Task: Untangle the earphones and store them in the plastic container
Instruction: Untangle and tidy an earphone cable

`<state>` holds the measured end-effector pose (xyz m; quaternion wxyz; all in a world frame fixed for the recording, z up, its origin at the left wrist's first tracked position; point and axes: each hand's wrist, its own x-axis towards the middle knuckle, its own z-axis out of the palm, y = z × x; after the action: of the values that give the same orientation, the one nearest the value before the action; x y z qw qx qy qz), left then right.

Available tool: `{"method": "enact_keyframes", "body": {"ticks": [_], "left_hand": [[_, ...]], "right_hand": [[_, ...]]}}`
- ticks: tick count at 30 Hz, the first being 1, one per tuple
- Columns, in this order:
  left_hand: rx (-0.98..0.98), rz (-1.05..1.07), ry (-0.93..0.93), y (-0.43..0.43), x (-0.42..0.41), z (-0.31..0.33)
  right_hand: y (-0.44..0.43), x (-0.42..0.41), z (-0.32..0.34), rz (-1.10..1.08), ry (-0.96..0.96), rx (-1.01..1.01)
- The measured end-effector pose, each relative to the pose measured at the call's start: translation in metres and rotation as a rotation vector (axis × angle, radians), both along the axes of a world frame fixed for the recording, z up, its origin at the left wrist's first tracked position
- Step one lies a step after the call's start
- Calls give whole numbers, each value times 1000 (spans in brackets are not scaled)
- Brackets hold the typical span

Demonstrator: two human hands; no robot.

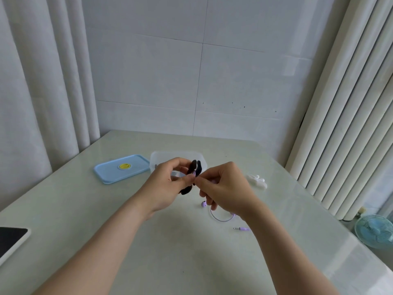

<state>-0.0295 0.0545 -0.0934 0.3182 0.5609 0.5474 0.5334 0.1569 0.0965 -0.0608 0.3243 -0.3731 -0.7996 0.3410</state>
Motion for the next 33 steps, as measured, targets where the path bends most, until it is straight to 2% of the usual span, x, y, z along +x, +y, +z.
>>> {"method": "enact_keyframes", "body": {"ticks": [3, 8, 10, 14, 16, 18, 22, 25, 27, 29, 31, 33], "left_hand": [[-36, -68, 46, -2, 0, 0], [-37, -133, 60, -7, 10, 4], [-50, -158, 54, -7, 15, 5], [-56, -223, 60, -9, 21, 8], [-67, -263, 67, -11, 22, 8], [-75, -299, 78, -10, 21, 7], [-99, -321, 1, -9, 19, 4], [-95, -316, -60, -8, 16, 4], [-78, -288, -143, -5, 12, 3], [-71, -258, -287, -4, 9, 1], [-68, -260, -436, -3, 8, 3], [-65, -269, -499, -3, 4, 5]], "right_hand": [[-1, -2, 0, -111, 88, 50], [-3, -5, 2, -240, 361, -109], [-1, -3, 2, -291, 420, -108], [10, -3, -5, -441, 251, 191], [14, -3, -9, -468, 174, 244], [17, -2, -11, -427, 158, 101], [19, 5, -9, -259, 238, -421], [18, 4, -9, -166, 345, -577], [18, 1, -9, -142, 454, -534], [18, -2, -11, -131, 505, -333], [16, -6, -13, -107, 452, -92], [11, -11, -17, -59, 372, 31]]}}
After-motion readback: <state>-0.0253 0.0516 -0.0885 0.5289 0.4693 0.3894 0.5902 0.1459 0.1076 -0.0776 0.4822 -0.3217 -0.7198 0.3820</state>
